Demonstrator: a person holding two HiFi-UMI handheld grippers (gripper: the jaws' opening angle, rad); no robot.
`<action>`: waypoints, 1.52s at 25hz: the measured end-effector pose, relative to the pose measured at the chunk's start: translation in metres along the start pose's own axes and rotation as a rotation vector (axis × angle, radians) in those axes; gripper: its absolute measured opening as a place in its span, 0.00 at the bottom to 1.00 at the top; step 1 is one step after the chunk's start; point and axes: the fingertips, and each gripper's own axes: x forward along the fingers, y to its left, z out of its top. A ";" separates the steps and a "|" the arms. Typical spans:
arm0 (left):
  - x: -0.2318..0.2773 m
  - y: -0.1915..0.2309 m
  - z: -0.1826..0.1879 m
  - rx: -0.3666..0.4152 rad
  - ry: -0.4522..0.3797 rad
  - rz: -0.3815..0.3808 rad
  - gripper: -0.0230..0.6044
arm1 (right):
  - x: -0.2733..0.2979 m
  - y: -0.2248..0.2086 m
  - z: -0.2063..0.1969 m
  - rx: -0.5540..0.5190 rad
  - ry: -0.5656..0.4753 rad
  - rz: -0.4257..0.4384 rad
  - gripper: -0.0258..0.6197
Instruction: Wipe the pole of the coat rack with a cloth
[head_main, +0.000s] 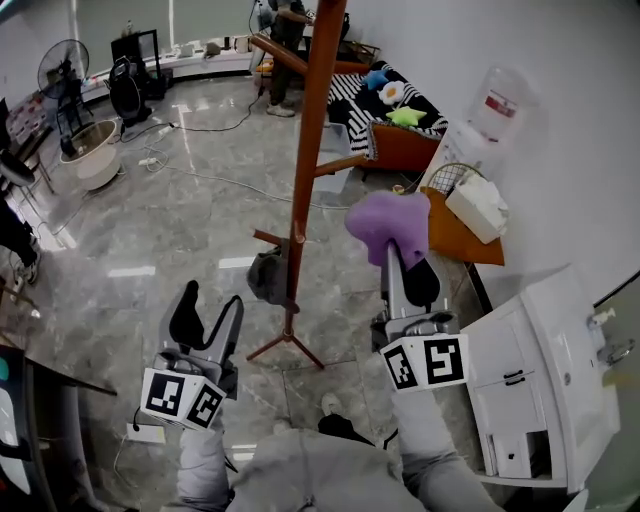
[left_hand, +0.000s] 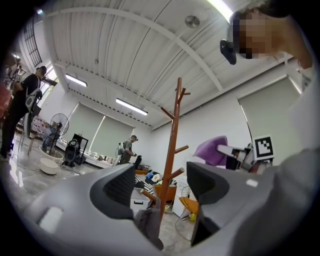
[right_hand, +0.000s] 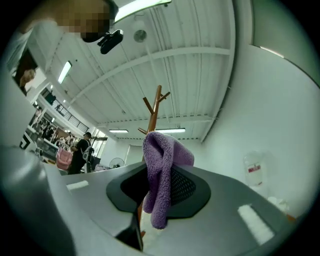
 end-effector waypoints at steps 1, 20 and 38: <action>0.002 0.002 0.000 0.003 -0.001 0.009 0.59 | 0.010 0.000 0.010 -0.054 -0.027 0.002 0.16; 0.024 0.036 0.010 0.031 -0.065 0.196 0.59 | 0.146 0.091 0.016 -0.731 -0.080 0.255 0.16; 0.023 0.032 -0.003 0.007 -0.049 0.182 0.59 | 0.115 0.108 -0.081 -0.592 0.223 0.421 0.16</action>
